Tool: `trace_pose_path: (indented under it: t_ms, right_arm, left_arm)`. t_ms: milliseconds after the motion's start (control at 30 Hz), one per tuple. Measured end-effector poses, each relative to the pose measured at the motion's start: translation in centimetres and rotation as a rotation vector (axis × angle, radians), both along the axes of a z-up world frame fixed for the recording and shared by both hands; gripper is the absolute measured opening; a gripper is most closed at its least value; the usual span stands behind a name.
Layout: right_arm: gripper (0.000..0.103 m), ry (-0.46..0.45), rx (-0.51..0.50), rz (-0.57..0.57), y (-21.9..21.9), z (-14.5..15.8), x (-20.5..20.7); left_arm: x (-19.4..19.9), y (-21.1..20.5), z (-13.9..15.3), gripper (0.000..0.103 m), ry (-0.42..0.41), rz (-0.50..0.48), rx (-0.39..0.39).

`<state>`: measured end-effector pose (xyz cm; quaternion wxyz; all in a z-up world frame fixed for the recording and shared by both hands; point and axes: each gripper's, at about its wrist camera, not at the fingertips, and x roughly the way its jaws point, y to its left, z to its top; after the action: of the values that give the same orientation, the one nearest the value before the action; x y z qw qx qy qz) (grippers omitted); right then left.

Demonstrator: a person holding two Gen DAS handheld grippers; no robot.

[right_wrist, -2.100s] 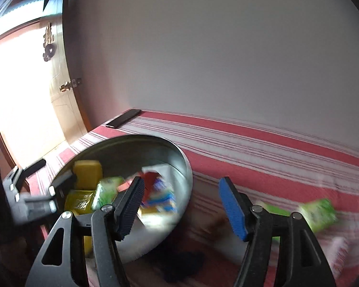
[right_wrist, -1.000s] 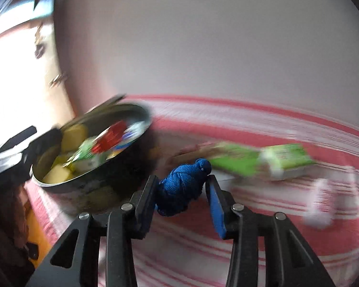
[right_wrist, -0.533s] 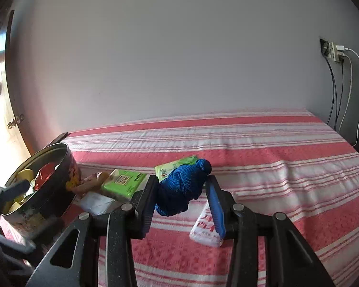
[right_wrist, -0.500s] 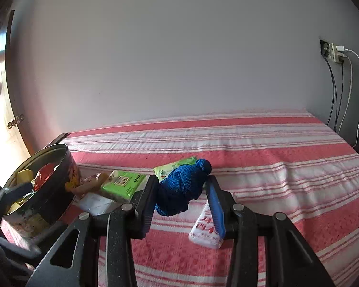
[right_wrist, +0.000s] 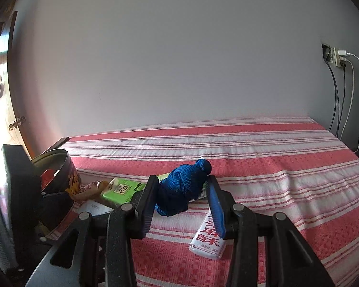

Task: Organize objects
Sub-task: 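Grasp the white wrapped pack with the left tool while the right tool holds the blue cloth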

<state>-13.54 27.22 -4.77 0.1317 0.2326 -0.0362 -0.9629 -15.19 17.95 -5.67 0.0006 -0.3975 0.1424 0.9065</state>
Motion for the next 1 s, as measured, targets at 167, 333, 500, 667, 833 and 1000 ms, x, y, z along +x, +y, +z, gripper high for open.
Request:
trace_pose_path:
  t_ms: [167,333,500,667,833,1000]
  right_arm:
    - [0.044,0.007,-0.007,-0.008,0.2,0.1,0.2]
    - [0.044,0.012,0.008,-0.01,-0.1,0.1,0.3]
    - [0.044,0.009,0.007,-0.012,-0.1,0.0,0.3]
    - [0.044,0.004,0.01,-0.01,0.0,-0.1,0.0]
    - [0.044,0.006,0.01,-0.016,0.1,-0.2,0.0]
    - [0.044,0.022,0.016,-0.02,-0.1,-0.1,0.4]
  left_arm:
    - [0.1,0.5,-0.2,0.1,-0.055,-0.053,0.08]
    - [-1.0,-1.1,-0.5,0.098,-0.096,0.0,0.164]
    - [-1.4,-2.0,-0.4,0.09,-0.104,0.001,0.209]
    - [-1.0,-1.8,-0.1,0.071,-0.082,0.008,0.22]
    - [-0.1,-1.8,0.1,0.07,-0.074,0.009,0.215]
    - [0.8,-1.6,0.8,0.069,-0.027,0.02,0.208]
